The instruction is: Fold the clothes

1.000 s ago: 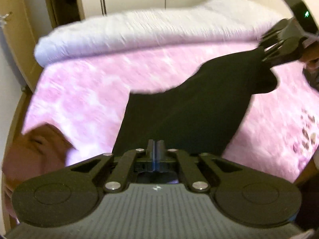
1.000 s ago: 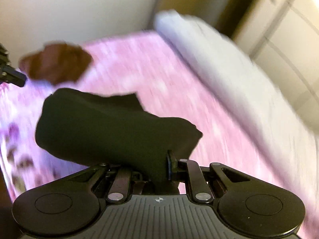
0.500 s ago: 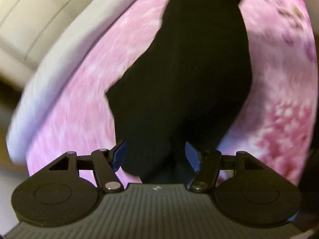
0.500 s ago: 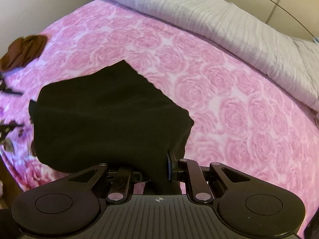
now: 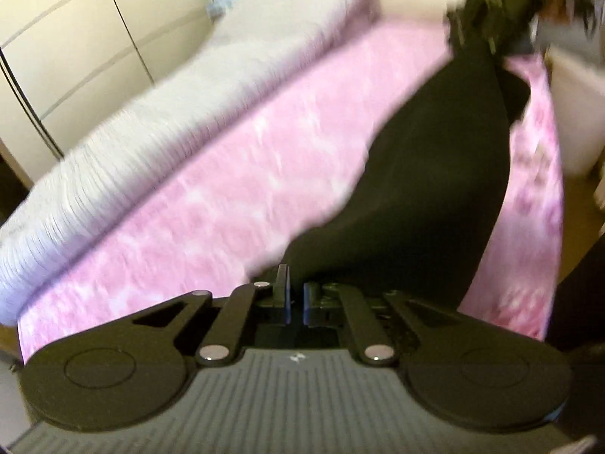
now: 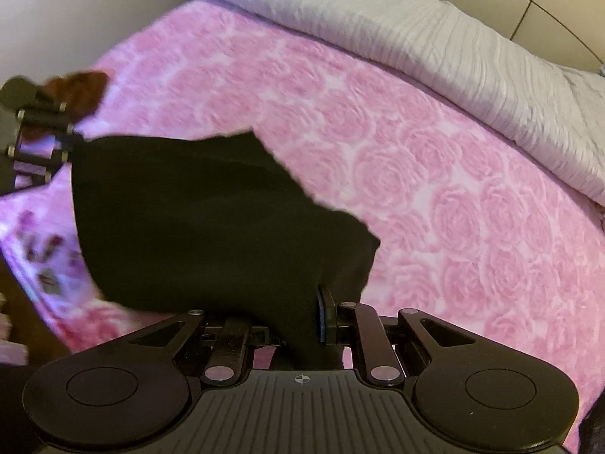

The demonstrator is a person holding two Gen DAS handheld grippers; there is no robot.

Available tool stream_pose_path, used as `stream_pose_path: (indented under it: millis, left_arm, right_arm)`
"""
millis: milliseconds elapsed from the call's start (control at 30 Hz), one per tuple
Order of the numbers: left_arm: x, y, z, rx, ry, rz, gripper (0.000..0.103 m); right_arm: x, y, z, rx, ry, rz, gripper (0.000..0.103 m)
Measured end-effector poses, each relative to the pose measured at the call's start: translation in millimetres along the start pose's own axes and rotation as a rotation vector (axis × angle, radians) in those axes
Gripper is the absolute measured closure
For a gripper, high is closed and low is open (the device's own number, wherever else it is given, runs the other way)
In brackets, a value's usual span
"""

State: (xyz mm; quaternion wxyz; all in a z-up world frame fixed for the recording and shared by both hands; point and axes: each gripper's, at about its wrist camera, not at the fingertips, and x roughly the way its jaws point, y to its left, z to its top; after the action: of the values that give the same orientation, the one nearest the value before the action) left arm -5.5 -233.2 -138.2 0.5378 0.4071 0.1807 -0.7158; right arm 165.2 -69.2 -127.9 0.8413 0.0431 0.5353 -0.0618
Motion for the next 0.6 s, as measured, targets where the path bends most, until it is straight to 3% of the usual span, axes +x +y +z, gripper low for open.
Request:
stream_pose_path:
  millis: [167, 300, 400, 467, 567, 600]
  left_arm:
    - [-74, 39, 39, -0.013, -0.129, -0.122, 0.099]
    - [-133, 71, 71, -0.023, -0.232, -0.219, 0.099]
    - [-117, 91, 104, -0.035, -0.217, -0.304, 0.099]
    - [-87, 103, 126, -0.054, -0.195, -0.326, 0.098]
    - [-14, 124, 152, -0.116, -0.138, -0.294, 0.097]
    - [17, 127, 159, -0.149, -0.106, -0.252, 0.097]
  right_arm:
    - [-82, -9, -2, 0.076, -0.024, 0.099, 0.090]
    - [-156, -25, -8, 0.189, -0.082, 0.115, 0.090]
    - [-190, -49, -2, 0.229, -0.103, 0.100, 0.089]
    - [-200, -72, 5, 0.245, -0.105, 0.090, 0.089]
    - [-166, -130, 29, 0.248, -0.072, 0.038, 0.089]
    - [-148, -150, 37, 0.244, -0.055, 0.014, 0.089]
